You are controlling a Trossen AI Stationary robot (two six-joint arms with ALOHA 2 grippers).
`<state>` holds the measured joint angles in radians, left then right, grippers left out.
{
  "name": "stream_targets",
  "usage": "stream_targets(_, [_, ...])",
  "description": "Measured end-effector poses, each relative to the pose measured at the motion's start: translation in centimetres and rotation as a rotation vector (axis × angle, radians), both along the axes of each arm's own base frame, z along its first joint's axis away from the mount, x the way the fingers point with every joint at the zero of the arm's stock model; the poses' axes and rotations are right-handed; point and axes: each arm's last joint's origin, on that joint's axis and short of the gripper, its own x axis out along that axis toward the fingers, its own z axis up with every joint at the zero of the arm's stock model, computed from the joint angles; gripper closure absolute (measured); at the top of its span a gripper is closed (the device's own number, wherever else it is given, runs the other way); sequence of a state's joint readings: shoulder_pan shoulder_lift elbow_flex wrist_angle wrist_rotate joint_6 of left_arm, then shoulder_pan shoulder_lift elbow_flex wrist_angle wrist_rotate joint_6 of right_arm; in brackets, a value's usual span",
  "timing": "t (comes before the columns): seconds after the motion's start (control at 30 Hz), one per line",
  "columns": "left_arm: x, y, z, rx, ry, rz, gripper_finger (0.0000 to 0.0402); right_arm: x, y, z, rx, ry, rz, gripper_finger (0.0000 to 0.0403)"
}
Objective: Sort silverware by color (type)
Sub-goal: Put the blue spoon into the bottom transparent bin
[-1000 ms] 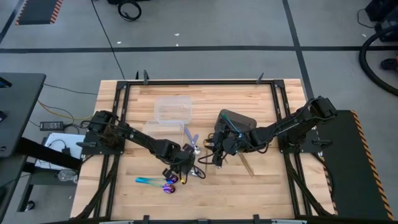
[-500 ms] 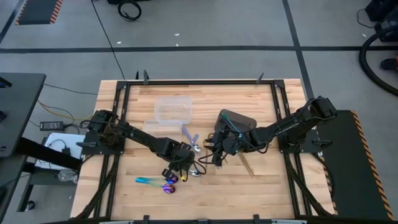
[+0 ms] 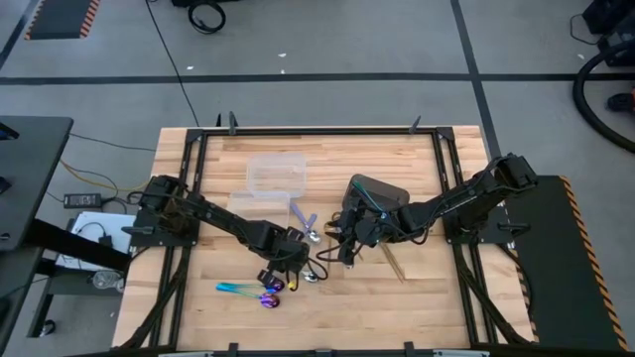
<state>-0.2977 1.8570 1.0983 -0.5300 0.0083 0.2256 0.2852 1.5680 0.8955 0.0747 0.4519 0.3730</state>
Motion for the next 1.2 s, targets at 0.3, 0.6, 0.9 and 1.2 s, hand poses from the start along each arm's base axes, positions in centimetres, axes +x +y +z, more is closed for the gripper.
stream_targets(0.3, [-0.6, 0.1, 1.1, 0.005, 0.002, 0.039, 0.0347, 0.0, 0.1, 0.0, 0.021, -0.004, -0.010, 0.0270])
stream_targets(0.6, [-0.2, -0.1, 2.8, 0.020, -0.061, 0.063, 0.0347, 0.0, 0.1, 0.0, 0.022, -0.008, -0.009, 0.0270])
stream_targets(0.9, [-0.1, -1.1, 5.0, 0.081, -0.018, 0.075, 0.0347, -0.2, 0.0, -0.2, -0.015, 0.022, -0.019, 0.0270])
stream_targets(1.2, [-2.3, -2.0, 9.1, 0.173, -0.042, 0.145, 0.0347, 0.2, -0.6, 0.2, -0.120, -0.009, -0.023, 0.0270])
